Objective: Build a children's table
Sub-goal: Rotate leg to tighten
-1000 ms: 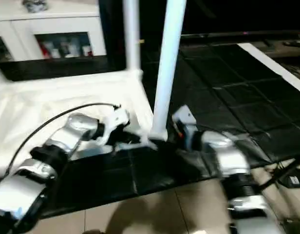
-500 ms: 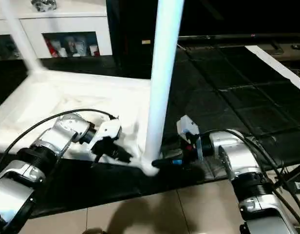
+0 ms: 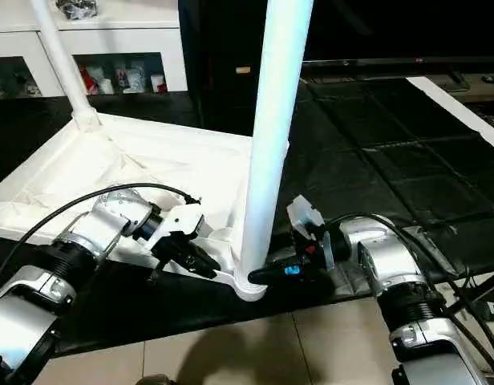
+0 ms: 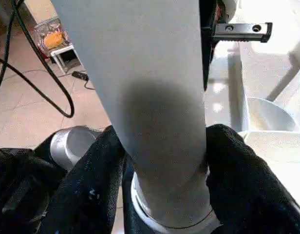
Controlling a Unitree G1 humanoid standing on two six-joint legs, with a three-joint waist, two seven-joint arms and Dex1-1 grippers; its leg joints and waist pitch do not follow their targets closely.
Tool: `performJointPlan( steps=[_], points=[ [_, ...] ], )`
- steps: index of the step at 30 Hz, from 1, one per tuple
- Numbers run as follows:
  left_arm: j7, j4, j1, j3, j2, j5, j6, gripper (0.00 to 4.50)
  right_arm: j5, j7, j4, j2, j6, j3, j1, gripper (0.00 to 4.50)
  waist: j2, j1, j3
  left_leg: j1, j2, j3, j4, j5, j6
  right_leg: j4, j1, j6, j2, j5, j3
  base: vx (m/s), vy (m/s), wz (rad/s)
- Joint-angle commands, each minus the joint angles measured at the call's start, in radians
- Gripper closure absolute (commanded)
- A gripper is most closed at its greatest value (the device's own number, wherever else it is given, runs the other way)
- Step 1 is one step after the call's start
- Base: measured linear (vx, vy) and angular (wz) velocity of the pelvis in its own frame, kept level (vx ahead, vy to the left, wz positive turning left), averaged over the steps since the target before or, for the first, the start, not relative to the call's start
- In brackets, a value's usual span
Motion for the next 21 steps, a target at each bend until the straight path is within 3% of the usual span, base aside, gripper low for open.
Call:
performJointPlan(
  steps=[1, 9, 12, 14, 16, 17, 19, 21],
  points=[
    [-0.014, -0.024, 0.007, -0.027, -0.009, 0.008, 0.011, 4.50, 0.018, 0.016, -0.018, -0.007, 0.010, 0.005, -0.008, 2.22, -0.005, -0.007, -0.071, 0.010, -0.007, 0.015, -0.062, -0.186, 0.065, -0.057, 0.058, -0.282, -0.036, -0.073, 0.030, 0.000, 0.000, 0.00],
    [0.124, 0.001, -0.008, 0.026, -0.044, 0.000, 0.090, 4.50, 0.047, -0.049, -0.060, 0.017, 0.031, -0.039, 0.027, 2.43, -0.003, 0.000, -0.068, 0.015, -0.006, 0.017, -0.063, -0.212, 0.054, -0.063, 0.053, -0.272, -0.037, -0.114, 0.032, 0.000, 0.000, 0.00],
    [0.253, 0.019, -0.026, 0.072, -0.074, -0.007, 0.159, 4.50, 0.018, -0.227, -0.046, 0.067, 0.031, -0.079, 0.033, 2.44, -0.006, -0.003, -0.065, 0.013, -0.009, 0.014, -0.067, -0.235, 0.030, -0.070, 0.055, -0.246, -0.040, -0.194, 0.031, 0.000, 0.000, 0.00],
    [0.323, 0.023, -0.035, 0.096, -0.092, -0.011, 0.195, 4.50, -0.014, -0.354, -0.029, 0.101, 0.035, -0.095, 0.032, 2.46, -0.006, -0.014, -0.064, 0.012, -0.011, 0.012, -0.071, -0.242, 0.013, -0.078, 0.054, -0.209, -0.041, -0.264, 0.030, 0.000, 0.000, 0.00],
    [0.415, 0.030, -0.046, 0.132, -0.126, -0.026, 0.244, 4.50, -0.055, -0.522, 0.009, 0.153, 0.043, -0.111, 0.020, 2.48, -0.005, -0.031, -0.064, 0.004, -0.015, 0.007, -0.074, -0.233, 0.001, -0.077, 0.058, -0.193, -0.040, -0.274, 0.027, 0.000, 0.000, 0.00],
    [0.449, 0.036, -0.050, 0.146, -0.141, -0.032, 0.257, 4.50, -0.067, -0.575, 0.023, 0.172, 0.044, -0.115, 0.015, 2.48, 0.000, -0.036, -0.064, 0.003, -0.016, 0.006, -0.075, -0.230, -0.003, -0.077, 0.058, -0.190, -0.039, -0.276, 0.026, 0.000, 0.000, 0.00],
    [0.513, 0.051, -0.058, 0.167, -0.168, -0.042, 0.280, 4.50, -0.084, -0.655, 0.045, 0.206, 0.046, -0.120, 0.006, 2.49, -0.005, -0.053, -0.066, 0.002, -0.019, 0.006, -0.073, -0.225, -0.004, -0.079, 0.059, -0.193, -0.038, -0.268, 0.026, 0.000, 0.000, 0.00],
    [0.651, 0.100, -0.080, 0.196, -0.219, -0.045, 0.290, 4.50, -0.108, -0.814, 0.091, 0.279, 0.056, -0.134, -0.030, 2.51, 0.001, -0.068, -0.067, -0.001, -0.023, 0.009, -0.067, -0.196, 0.006, -0.076, 0.057, -0.210, -0.034, -0.207, 0.028, 0.000, 0.000, 0.00]
  ],
)
